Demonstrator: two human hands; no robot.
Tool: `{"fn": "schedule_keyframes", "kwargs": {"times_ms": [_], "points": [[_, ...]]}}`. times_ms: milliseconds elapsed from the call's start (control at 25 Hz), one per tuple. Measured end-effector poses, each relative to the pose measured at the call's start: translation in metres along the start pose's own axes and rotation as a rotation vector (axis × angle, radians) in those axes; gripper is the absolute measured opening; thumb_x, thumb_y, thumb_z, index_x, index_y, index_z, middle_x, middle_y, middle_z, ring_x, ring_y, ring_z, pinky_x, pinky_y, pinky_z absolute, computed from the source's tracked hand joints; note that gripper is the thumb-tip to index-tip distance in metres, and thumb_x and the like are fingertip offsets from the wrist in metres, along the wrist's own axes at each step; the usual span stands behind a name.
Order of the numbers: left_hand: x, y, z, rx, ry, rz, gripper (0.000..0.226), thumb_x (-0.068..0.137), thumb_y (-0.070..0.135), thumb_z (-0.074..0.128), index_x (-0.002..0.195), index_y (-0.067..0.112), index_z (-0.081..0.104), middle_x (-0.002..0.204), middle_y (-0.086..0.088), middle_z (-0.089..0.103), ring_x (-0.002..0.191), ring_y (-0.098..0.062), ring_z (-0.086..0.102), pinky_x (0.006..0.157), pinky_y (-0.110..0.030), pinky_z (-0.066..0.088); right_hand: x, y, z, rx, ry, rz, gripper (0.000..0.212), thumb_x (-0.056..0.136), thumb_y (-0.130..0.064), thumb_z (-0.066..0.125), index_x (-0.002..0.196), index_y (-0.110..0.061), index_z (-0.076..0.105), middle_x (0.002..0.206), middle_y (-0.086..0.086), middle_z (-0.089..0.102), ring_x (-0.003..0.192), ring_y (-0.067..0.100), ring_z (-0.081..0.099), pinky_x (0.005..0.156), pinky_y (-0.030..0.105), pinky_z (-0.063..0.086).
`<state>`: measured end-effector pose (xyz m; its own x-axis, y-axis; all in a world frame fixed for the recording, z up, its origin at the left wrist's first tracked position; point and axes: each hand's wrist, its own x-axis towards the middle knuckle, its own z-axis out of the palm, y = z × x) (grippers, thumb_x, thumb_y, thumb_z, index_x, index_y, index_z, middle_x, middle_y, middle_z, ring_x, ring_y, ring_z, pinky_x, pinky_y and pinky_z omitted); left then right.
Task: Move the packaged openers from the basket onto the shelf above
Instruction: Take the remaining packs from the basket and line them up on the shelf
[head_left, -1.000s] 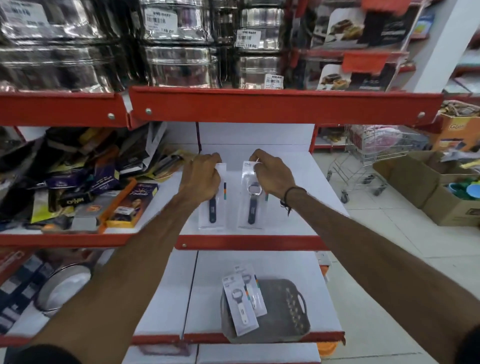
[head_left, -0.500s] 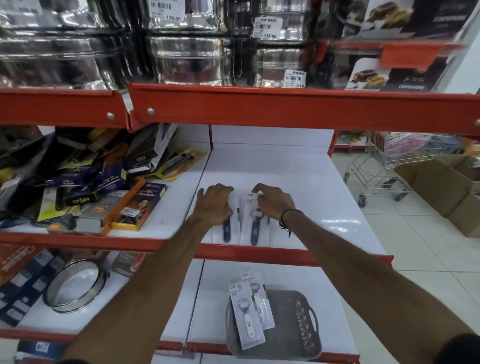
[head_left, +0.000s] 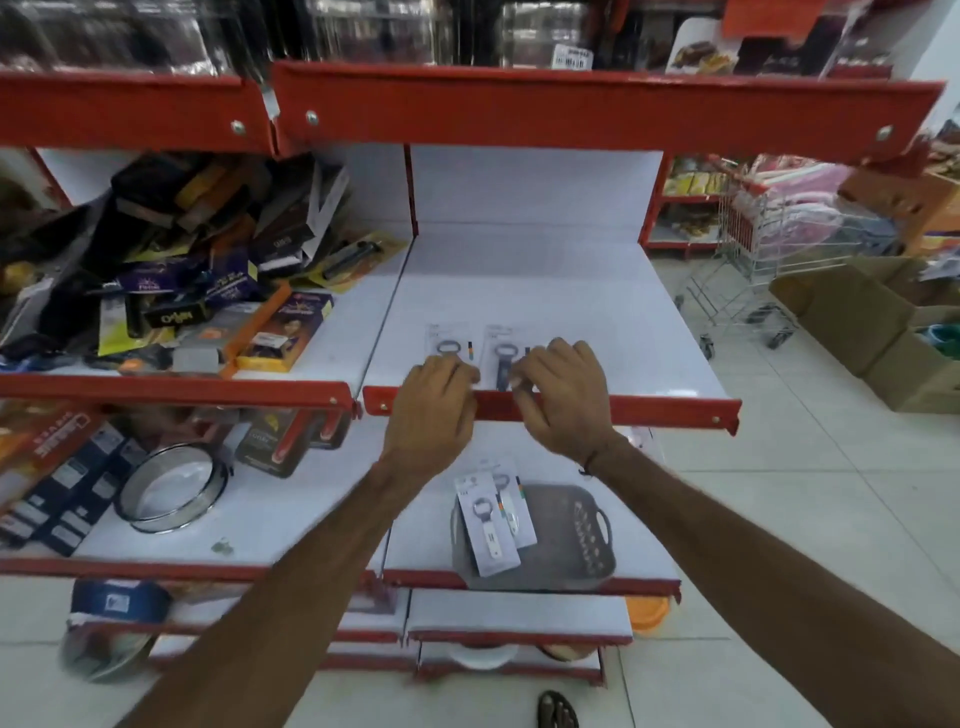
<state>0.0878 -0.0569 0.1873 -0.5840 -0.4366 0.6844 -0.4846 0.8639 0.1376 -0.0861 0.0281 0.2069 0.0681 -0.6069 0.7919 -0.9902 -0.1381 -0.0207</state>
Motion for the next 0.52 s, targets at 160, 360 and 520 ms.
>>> {"fn": "schedule_keyframes", "kwargs": {"times_ms": [160,360,520], "points": [[-0.066,0.011,0.034,-0.002,-0.202,0.201,0.015,0.085,0.012,0.056,0.094,0.008,0.067,0.089,-0.011,0.066,0.079,-0.026,0.060,0.070,-0.037,0.050,-0.078,-0.011,0.011,-0.031,-0.243,-0.037,0.010,0.084,-0.019,0.058,0.085,-0.014,0.067,0.080,0.002,0.066,0.073,0.025,0.054,0.070,0.037,0.036],[-0.108,-0.001,0.098,0.076,-0.711,-0.179,0.051,0.092,0.020,0.062,0.141,0.013,0.048,0.149,-0.012,0.048,0.128,-0.032,0.052,0.107,-0.045,0.044,-0.132,0.009,0.061,-0.086,-0.859,0.338,0.045,0.094,-0.034,0.047,0.136,-0.020,0.052,0.128,0.005,0.066,0.115,0.027,0.060,0.100,0.044,0.045],[-0.118,-0.021,0.145,0.086,-0.938,-0.385,0.074,0.098,0.034,0.052,0.157,0.015,0.011,0.168,-0.010,0.009,0.153,-0.038,0.012,0.120,-0.062,0.012,-0.138,0.028,0.110,-0.028,-1.087,0.424,0.068,0.089,-0.025,0.052,0.152,-0.016,0.028,0.152,0.007,0.045,0.139,0.029,0.041,0.112,0.049,0.035]]}}
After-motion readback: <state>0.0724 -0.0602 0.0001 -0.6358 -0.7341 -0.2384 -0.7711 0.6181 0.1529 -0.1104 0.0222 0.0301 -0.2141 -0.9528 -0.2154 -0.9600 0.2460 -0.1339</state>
